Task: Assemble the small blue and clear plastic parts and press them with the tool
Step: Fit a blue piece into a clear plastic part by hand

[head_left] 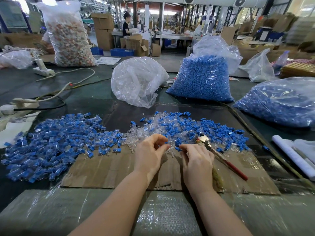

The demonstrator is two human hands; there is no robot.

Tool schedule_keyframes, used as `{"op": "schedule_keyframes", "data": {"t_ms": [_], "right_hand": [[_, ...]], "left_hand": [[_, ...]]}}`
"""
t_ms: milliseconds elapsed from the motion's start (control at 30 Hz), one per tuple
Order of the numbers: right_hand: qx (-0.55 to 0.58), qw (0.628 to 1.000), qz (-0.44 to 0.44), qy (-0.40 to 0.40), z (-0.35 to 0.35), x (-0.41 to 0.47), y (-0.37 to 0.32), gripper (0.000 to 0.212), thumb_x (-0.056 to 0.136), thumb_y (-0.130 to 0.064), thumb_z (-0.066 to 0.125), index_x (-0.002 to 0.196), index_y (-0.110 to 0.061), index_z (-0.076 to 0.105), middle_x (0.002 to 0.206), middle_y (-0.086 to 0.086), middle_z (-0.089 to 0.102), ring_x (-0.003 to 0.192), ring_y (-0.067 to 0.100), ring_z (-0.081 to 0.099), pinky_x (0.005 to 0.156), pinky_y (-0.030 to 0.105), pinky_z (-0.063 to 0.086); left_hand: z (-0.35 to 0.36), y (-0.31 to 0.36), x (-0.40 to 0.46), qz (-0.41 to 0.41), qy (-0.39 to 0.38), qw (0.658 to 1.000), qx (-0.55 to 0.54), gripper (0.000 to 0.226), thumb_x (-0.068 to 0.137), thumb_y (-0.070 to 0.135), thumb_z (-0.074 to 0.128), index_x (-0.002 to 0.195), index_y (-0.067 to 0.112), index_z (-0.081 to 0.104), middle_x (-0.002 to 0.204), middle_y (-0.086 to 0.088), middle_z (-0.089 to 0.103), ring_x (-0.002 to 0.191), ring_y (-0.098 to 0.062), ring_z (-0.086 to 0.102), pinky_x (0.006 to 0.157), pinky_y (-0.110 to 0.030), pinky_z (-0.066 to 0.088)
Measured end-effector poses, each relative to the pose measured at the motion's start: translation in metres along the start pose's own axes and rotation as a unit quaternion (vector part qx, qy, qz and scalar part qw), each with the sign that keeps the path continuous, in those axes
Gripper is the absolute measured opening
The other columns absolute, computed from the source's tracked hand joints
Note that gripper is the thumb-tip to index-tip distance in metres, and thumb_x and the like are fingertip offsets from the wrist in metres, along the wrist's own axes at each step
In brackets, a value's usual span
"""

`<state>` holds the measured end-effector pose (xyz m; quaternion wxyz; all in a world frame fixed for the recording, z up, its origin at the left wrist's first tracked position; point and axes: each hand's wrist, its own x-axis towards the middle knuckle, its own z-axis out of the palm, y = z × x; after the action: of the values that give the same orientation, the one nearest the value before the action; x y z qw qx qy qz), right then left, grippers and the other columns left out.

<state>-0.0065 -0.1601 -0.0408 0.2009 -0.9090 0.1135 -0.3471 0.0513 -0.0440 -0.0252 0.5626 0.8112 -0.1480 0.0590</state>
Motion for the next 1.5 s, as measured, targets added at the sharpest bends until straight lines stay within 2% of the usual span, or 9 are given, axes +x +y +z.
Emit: {"op": "schedule_keyframes", "data": {"t_ms": [133,300,467,667,867,1067,1200,1333,1500], "right_hand": [[0.005,1.0,-0.003,-0.001,0.0,-0.001,0.001,0.008,0.082,-0.008,0.065,0.086,-0.013,0.07,0.082,0.0,0.067,0.08,0.027,0.059,0.078,0.033,0.028],[0.007,1.0,-0.018,0.01,-0.001,-0.001,0.001,0.01,0.08,-0.018,0.058,0.08,-0.017,0.067,0.076,-0.004,0.065,0.075,0.025,0.059,0.072,0.03,0.022],[0.005,1.0,-0.015,0.008,-0.001,-0.001,0.001,0.005,0.084,-0.019,0.061,0.08,-0.018,0.065,0.077,-0.005,0.063,0.076,0.022,0.057,0.073,0.028,0.021],[-0.008,1.0,-0.014,-0.01,-0.001,-0.002,-0.001,0.009,0.082,-0.017,0.07,0.078,-0.019,0.062,0.075,-0.006,0.062,0.074,0.02,0.055,0.072,0.026,0.018],[-0.021,0.999,-0.043,-0.025,-0.002,-0.002,-0.002,0.015,0.079,-0.019,0.073,0.072,-0.018,0.06,0.07,-0.006,0.061,0.068,0.02,0.055,0.074,0.031,0.023],[-0.016,0.997,-0.06,-0.038,-0.001,-0.002,-0.002,0.015,0.077,-0.022,0.07,0.068,-0.019,0.058,0.065,-0.006,0.06,0.066,0.02,0.055,0.073,0.032,0.022],[0.002,0.998,-0.047,-0.052,-0.001,-0.002,-0.001,0.018,0.076,-0.02,0.07,0.064,-0.018,0.057,0.063,-0.006,0.059,0.065,0.02,0.055,0.073,0.032,0.022],[0.005,0.997,-0.041,-0.062,-0.001,-0.002,0.0,0.019,0.075,-0.019,0.07,0.062,-0.017,0.057,0.061,-0.006,0.058,0.064,0.02,0.054,0.073,0.032,0.022],[-0.003,0.997,-0.038,-0.071,0.001,-0.001,0.002,0.019,0.078,-0.022,0.07,0.064,-0.016,0.06,0.064,-0.004,0.06,0.068,0.021,0.056,0.074,0.031,0.021]], "left_hand": [[0.008,-0.005,-0.007,-0.005,-0.044,0.999,0.001,0.021,0.078,0.009,0.073,0.08,0.028,0.062,0.072,0.007,0.065,0.064,-0.002,0.062,0.07,-0.018,0.053],[0.008,-0.01,-0.005,0.027,-0.068,0.996,0.054,0.016,0.076,0.008,0.075,0.087,0.018,0.068,0.076,0.01,0.063,0.07,0.001,0.058,0.07,-0.004,0.044],[0.009,-0.011,-0.005,0.034,-0.069,0.994,0.082,0.015,0.079,0.012,0.073,0.091,0.019,0.068,0.078,0.011,0.061,0.074,-0.004,0.058,0.071,-0.006,0.043],[0.004,-0.008,-0.009,0.033,-0.023,0.998,0.058,0.023,0.088,0.011,0.06,0.085,0.033,0.058,0.085,0.013,0.058,0.077,-0.001,0.058,0.071,-0.006,0.043],[0.002,-0.007,-0.009,0.003,-0.03,0.999,-0.038,0.036,0.085,0.0,0.061,0.088,0.035,0.055,0.089,0.001,0.063,0.077,-0.014,0.064,0.074,-0.023,0.055],[0.0,-0.009,-0.007,-0.035,-0.037,0.993,-0.103,0.037,0.079,-0.002,0.068,0.091,0.031,0.056,0.084,0.001,0.064,0.076,-0.011,0.064,0.069,-0.017,0.052],[-0.001,-0.007,-0.008,-0.037,-0.04,0.992,-0.114,0.037,0.078,-0.004,0.069,0.089,0.029,0.057,0.078,0.001,0.065,0.069,-0.002,0.062,0.065,-0.014,0.05],[-0.001,-0.005,-0.009,-0.035,-0.057,0.991,-0.113,0.028,0.077,-0.005,0.069,0.082,0.022,0.062,0.077,-0.003,0.066,0.069,-0.005,0.063,0.063,-0.013,0.049],[-0.001,-0.002,-0.009,-0.023,-0.096,0.991,-0.095,0.019,0.08,-0.005,0.066,0.078,0.013,0.065,0.073,0.0,0.066,0.063,0.002,0.061,0.061,-0.009,0.048]]}}
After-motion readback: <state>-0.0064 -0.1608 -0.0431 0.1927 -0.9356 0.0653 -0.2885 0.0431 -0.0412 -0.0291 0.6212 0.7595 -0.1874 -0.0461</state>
